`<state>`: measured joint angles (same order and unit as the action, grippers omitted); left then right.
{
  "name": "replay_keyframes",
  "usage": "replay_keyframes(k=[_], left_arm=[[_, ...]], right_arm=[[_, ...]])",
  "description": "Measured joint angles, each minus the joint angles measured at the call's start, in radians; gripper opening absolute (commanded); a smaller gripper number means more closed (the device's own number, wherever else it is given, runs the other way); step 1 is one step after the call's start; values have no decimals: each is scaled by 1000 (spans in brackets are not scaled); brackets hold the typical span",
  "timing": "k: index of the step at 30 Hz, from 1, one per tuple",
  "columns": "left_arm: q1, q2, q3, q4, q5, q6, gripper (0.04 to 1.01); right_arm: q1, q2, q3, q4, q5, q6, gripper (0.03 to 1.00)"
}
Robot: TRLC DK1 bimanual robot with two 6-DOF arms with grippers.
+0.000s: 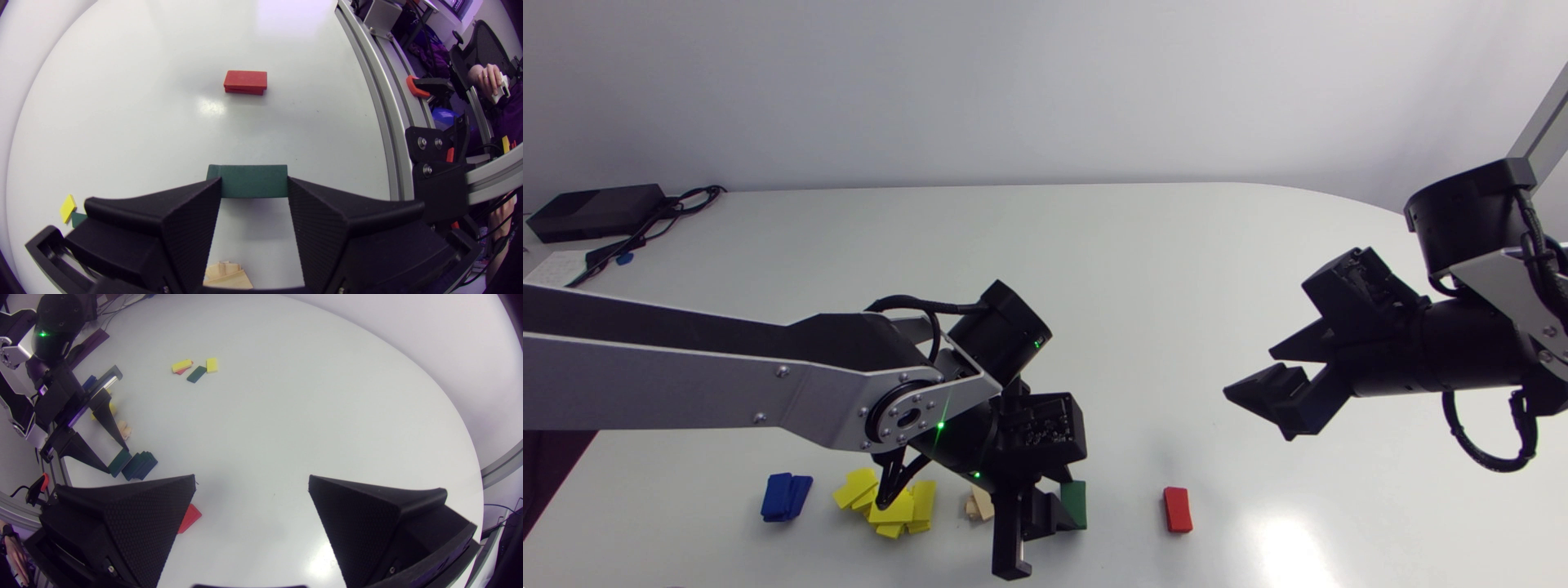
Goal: Take domino bricks one by one from the mixed stack on the table and place each onto the existing stack of the same color.
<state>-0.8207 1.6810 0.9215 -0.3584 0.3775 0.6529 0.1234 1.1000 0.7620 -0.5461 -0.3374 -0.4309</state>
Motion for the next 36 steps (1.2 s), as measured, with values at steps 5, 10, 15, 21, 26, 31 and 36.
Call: replay_keyframes(k=[5,10,15,21,26,31,36], left_arm=[[-14,1,0,0,0,0,241],[-18,10,0,1,0,0,241],[-17,26,0,1,0,0,241],[-17,34,0,8,0,0,241],[-10,52,11,8,0,1,241],[-3,69,17,8,0,1,241],[6,69,32,8,0,4,241]], right_arm=[[0,-7,-16,3,0,0,970],[0,-10,-16,3,-1,0,970],[0,-10,-16,3,-4,0,970],[0,-10,-16,3,-4,0,970],[-12,-10,-16,3,-16,0,970],[-21,-10,-16,4,-25,-4,970],[-26,-10,-16,4,-27,-5,970]])
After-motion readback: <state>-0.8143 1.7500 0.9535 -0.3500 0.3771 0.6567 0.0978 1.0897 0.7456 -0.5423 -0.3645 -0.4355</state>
